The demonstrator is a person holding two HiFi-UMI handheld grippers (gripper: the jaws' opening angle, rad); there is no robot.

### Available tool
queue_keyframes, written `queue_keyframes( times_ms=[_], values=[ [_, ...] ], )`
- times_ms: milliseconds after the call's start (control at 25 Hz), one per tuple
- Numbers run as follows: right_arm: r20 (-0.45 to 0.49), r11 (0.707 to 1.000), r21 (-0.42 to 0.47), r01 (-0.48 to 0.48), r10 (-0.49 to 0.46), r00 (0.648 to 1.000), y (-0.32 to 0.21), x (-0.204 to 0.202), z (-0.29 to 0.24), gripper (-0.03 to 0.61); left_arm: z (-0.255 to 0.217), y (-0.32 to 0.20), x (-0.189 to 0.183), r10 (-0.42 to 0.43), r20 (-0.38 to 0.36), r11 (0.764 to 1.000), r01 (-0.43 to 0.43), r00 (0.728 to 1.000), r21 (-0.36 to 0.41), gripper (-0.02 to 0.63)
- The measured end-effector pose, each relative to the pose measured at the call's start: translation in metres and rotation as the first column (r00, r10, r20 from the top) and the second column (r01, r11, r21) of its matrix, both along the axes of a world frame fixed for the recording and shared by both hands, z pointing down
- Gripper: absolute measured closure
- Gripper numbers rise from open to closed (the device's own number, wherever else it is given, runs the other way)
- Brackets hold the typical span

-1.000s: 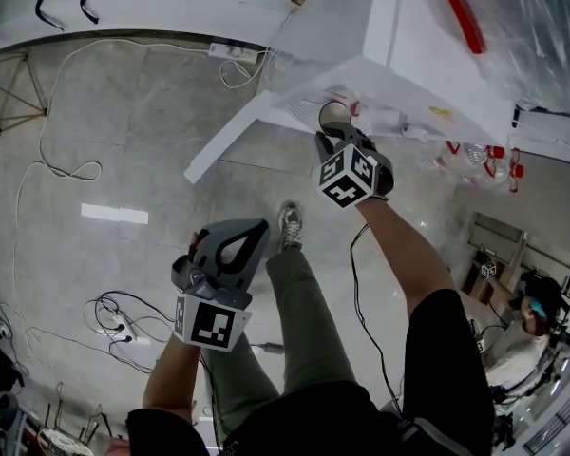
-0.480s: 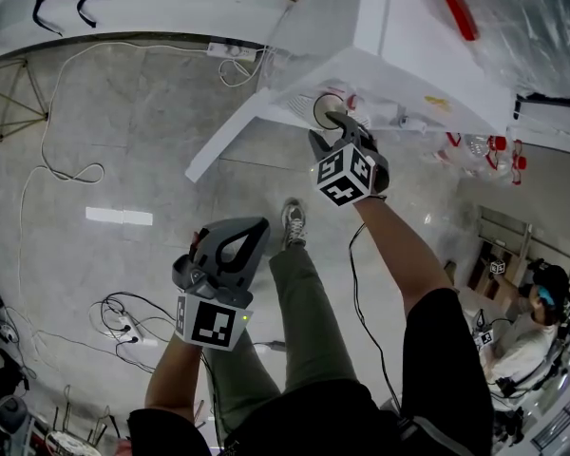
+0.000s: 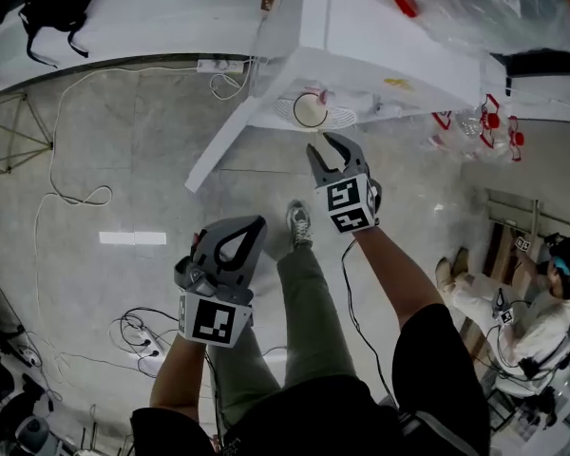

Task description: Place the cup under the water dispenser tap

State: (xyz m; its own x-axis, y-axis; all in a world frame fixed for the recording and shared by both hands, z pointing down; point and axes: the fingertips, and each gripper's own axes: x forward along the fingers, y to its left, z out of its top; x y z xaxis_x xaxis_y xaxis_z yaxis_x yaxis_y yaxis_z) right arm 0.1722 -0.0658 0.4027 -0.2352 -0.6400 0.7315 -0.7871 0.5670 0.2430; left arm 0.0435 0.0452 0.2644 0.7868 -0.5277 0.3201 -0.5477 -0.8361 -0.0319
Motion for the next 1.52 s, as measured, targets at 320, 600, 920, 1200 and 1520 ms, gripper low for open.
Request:
queue_keyframes(
  times_ms=[320, 600, 920, 1200, 1520],
  values=[
    [0.227, 0.969, 0.048, -0.242, 0.225, 0.947, 0.049, 0.003, -0.069, 0.511, -0.055, 0.003, 0.003, 0.032, 0.002, 0.997, -0.032, 0.999, 0.067, 0.592],
    [0.387, 0.92, 0.052, -0.387, 0.339, 0.858, 0.091, -0.002, -0.139, 0.522, -0.115, 0.015, 0.007, 0.067, 0.02, 0.989, -0.069, 0.998, 0.131, 0.592],
    [0.486, 0.895, 0.087, -0.437, 0.344, 0.803, 0.142, 0.002, -0.235, 0.525, -0.183, 0.048, 0.003, 0.049, -0.019, 0.991, -0.046, 0.999, 0.128, 0.592],
    [0.541, 0.886, 0.141, -0.442, 0.305, 0.784, 0.172, -0.007, -0.302, 0.525, -0.228, 0.068, -0.006, 0.056, -0.031, 0.988, -0.051, 0.998, 0.149, 0.592],
    [0.615, 0.871, 0.148, -0.468, 0.289, 0.734, 0.213, -0.029, -0.355, 0.528, -0.269, 0.096, -0.029, 0.032, -0.084, 0.989, -0.019, 0.996, 0.149, 0.594]
  ],
)
